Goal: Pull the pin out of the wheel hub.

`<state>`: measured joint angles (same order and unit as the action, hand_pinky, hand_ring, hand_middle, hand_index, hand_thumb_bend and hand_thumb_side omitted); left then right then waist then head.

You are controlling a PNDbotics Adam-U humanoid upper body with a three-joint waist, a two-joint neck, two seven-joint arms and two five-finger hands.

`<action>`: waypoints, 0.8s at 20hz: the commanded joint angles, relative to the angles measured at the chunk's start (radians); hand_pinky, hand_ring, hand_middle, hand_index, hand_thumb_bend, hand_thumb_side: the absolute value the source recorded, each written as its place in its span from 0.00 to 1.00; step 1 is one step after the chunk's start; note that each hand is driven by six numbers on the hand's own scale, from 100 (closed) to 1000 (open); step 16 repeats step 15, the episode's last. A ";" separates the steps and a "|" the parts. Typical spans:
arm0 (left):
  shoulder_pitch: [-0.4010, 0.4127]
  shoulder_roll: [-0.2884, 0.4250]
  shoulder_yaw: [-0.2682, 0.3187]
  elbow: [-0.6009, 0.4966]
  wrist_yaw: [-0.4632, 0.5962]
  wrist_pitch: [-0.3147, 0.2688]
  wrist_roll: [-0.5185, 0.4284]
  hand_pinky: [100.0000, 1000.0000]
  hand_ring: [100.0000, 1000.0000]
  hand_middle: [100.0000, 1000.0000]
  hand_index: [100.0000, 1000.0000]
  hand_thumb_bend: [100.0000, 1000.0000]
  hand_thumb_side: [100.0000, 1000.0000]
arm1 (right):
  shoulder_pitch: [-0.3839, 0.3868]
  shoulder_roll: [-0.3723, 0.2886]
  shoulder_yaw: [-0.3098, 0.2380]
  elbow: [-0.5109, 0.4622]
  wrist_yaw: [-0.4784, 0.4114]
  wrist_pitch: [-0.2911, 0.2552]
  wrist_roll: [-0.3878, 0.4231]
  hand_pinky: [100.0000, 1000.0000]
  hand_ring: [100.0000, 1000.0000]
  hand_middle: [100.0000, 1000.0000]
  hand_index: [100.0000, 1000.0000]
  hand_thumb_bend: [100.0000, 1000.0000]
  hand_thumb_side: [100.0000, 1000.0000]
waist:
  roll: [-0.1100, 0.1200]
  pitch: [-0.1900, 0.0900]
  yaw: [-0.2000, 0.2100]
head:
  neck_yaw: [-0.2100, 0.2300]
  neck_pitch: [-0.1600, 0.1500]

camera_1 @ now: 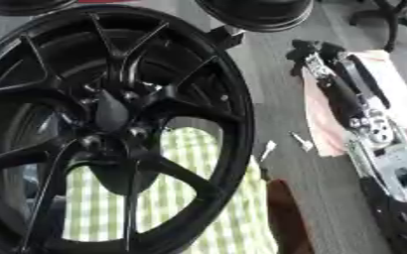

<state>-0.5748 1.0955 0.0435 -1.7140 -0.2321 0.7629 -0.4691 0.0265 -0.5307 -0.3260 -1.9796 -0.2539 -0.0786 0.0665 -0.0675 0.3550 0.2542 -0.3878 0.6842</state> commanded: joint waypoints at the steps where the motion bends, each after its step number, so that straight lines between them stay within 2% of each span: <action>1: 0.053 0.004 0.084 -0.091 0.022 0.004 0.055 0.79 0.68 0.65 0.77 0.11 0.80 | -0.002 -0.011 -0.007 -0.020 -0.010 -0.007 0.001 0.91 0.96 0.34 0.57 0.00 0.64 | 0.002 -0.027 -0.002 | 0.007 -0.002; 4: 0.153 -0.013 0.098 -0.220 0.258 -0.087 0.403 0.78 0.67 0.62 0.75 0.01 0.80 | -0.004 -0.011 -0.004 -0.020 -0.013 -0.009 0.005 0.91 0.96 0.34 0.57 0.00 0.64 | -0.005 -0.028 -0.006 | 0.014 -0.002; 5: 0.166 -0.020 0.092 -0.252 0.340 -0.134 0.510 0.78 0.66 0.62 0.74 0.15 0.80 | -0.005 -0.012 -0.003 -0.020 -0.014 -0.011 0.006 0.91 0.96 0.34 0.57 0.00 0.66 | -0.008 -0.028 -0.007 | 0.015 -0.002; 6: 0.172 -0.030 0.084 -0.269 0.413 -0.199 0.607 0.78 0.66 0.61 0.74 0.00 0.76 | -0.005 -0.014 -0.003 -0.020 -0.015 -0.015 0.006 0.91 0.96 0.34 0.57 0.00 0.64 | -0.010 -0.028 -0.010 | 0.014 -0.003; 8: 0.182 -0.053 0.058 -0.282 0.514 -0.349 0.748 0.78 0.66 0.61 0.74 0.00 0.75 | -0.005 -0.018 -0.003 -0.020 -0.018 -0.023 0.005 0.91 0.96 0.34 0.57 0.00 0.64 | -0.014 -0.029 -0.015 | 0.011 -0.002; 10: 0.186 -0.094 0.031 -0.285 0.545 -0.479 0.815 0.78 0.65 0.61 0.74 0.00 0.76 | -0.006 -0.020 -0.003 -0.020 -0.021 -0.029 0.003 0.91 0.96 0.34 0.57 0.00 0.63 | -0.019 -0.029 -0.017 | 0.010 -0.003; 12: 0.186 -0.163 0.007 -0.286 0.539 -0.586 0.840 0.77 0.64 0.59 0.73 0.00 0.74 | -0.010 -0.019 -0.002 -0.020 -0.026 -0.033 0.001 0.91 0.96 0.35 0.57 0.00 0.63 | -0.025 -0.030 -0.020 | 0.007 -0.001; 15: 0.199 -0.270 -0.029 -0.286 0.476 -0.683 0.835 0.76 0.62 0.58 0.72 0.00 0.72 | -0.013 -0.018 -0.002 -0.020 -0.033 -0.041 -0.001 0.91 0.96 0.35 0.57 0.00 0.63 | -0.033 -0.032 -0.027 | 0.004 0.006; 16: 0.199 -0.270 -0.029 -0.286 0.476 -0.683 0.835 0.76 0.62 0.58 0.72 0.00 0.72 | -0.013 -0.018 -0.002 -0.020 -0.033 -0.041 -0.001 0.91 0.96 0.35 0.57 0.00 0.63 | -0.033 -0.032 -0.027 | 0.004 0.006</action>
